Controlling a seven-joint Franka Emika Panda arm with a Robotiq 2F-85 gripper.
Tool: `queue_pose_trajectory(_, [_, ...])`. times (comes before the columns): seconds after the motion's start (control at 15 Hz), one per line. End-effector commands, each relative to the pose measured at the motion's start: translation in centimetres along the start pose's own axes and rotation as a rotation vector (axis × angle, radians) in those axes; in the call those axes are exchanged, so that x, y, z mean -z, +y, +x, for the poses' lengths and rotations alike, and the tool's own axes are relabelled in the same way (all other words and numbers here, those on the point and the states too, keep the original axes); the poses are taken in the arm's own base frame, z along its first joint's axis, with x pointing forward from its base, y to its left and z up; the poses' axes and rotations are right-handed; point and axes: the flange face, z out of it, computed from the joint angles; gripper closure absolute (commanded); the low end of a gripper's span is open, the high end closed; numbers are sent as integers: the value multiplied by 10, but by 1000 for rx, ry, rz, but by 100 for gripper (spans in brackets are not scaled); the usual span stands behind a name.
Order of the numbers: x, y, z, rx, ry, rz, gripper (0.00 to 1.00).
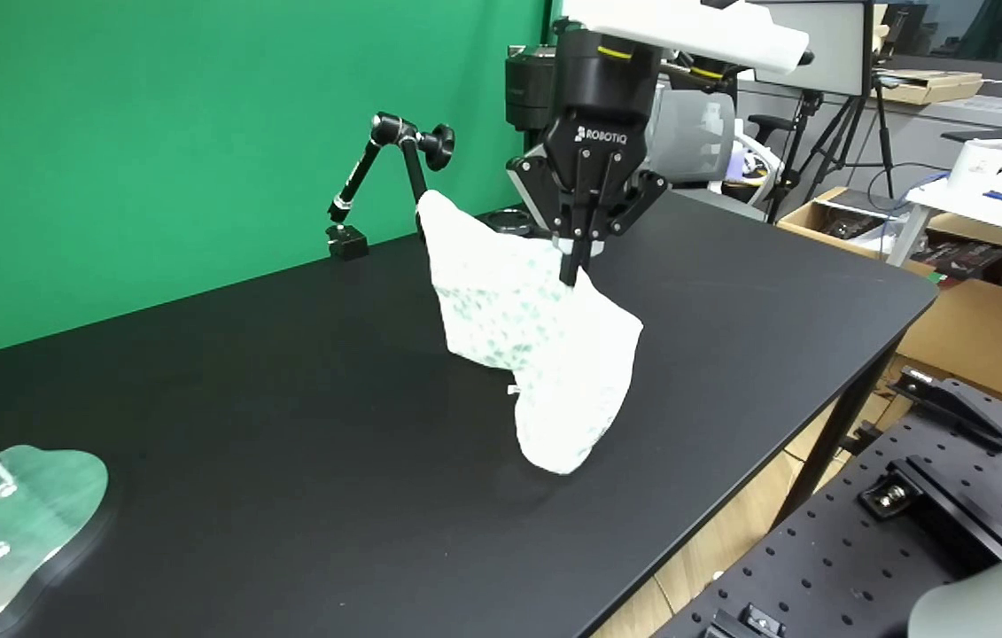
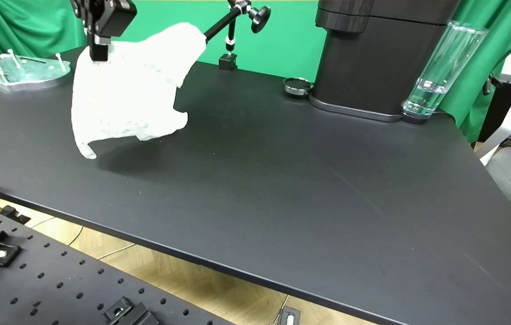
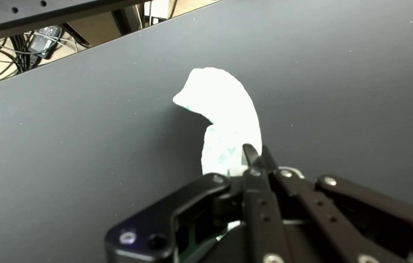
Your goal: Remove the white cloth from the black stand
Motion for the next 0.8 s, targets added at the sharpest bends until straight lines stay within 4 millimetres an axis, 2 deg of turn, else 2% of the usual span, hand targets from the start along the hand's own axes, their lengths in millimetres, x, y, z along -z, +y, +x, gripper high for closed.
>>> queue_pose_trajectory(0.0, [-8, 5, -1, -31, -31, 27, 100])
queue_pose_trajectory(0.27, [-22, 16, 0, -73, -24, 12, 100])
queue_pose_trajectory(0.53, [-27, 47, 10, -167, 35, -1, 100])
queue_pose_trajectory(0.73, [-21, 79, 18, -266, 107, -8, 100])
